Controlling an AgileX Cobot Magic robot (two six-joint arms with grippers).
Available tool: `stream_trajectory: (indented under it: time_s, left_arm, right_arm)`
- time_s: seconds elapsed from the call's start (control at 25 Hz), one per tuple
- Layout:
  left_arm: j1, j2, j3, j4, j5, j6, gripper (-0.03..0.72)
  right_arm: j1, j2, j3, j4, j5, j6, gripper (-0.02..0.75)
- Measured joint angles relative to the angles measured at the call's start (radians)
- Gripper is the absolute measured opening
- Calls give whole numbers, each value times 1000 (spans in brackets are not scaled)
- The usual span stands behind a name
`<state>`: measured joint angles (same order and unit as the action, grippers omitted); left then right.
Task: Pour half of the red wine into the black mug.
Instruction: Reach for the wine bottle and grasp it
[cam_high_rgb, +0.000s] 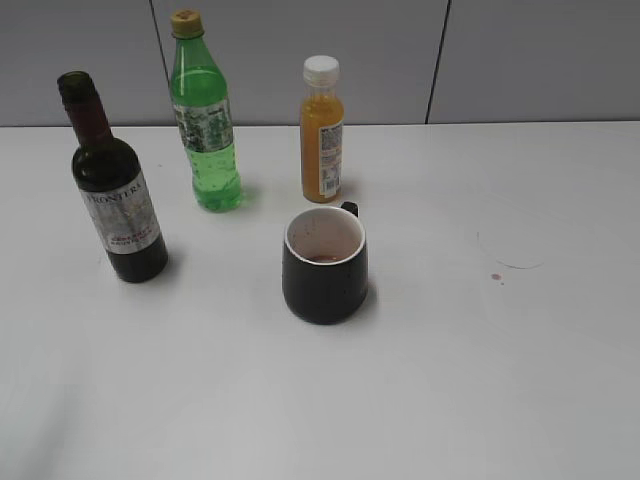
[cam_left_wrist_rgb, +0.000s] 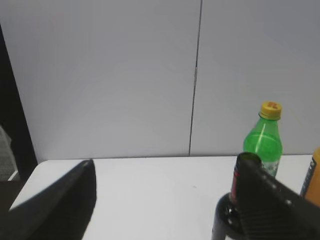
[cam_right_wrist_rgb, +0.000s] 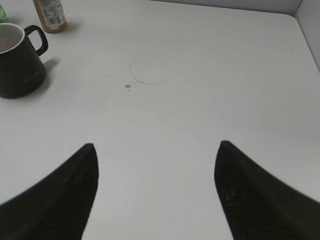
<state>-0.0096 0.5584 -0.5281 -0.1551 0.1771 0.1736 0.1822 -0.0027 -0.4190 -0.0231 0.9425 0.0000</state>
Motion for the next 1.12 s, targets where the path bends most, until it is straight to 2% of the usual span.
stream_trajectory:
  time_s: [0.12, 0.24, 0.48, 0.76, 0.88, 1.12]
  left_arm:
    - [-28, 134, 3, 2, -159, 0, 650]
    - [-96, 240, 34, 2, -304, 0, 644]
    - [-214, 378, 180, 3, -539, 0, 638]
    - [-225, 491, 372, -4, -891, 0, 634]
    - [-225, 569, 390, 8, -979, 0, 634]
    - [-225, 808, 393, 101, -1166, -45, 634]
  right_arm:
    - [0, 0, 0, 0, 0, 0, 552]
    - [0, 0, 0, 0, 0, 0, 552]
    - [0, 0, 0, 0, 0, 0, 552]
    - [0, 0, 0, 0, 0, 0, 552]
    - [0, 0, 0, 0, 0, 0, 552]
    - [0, 0, 0, 0, 0, 0, 552]
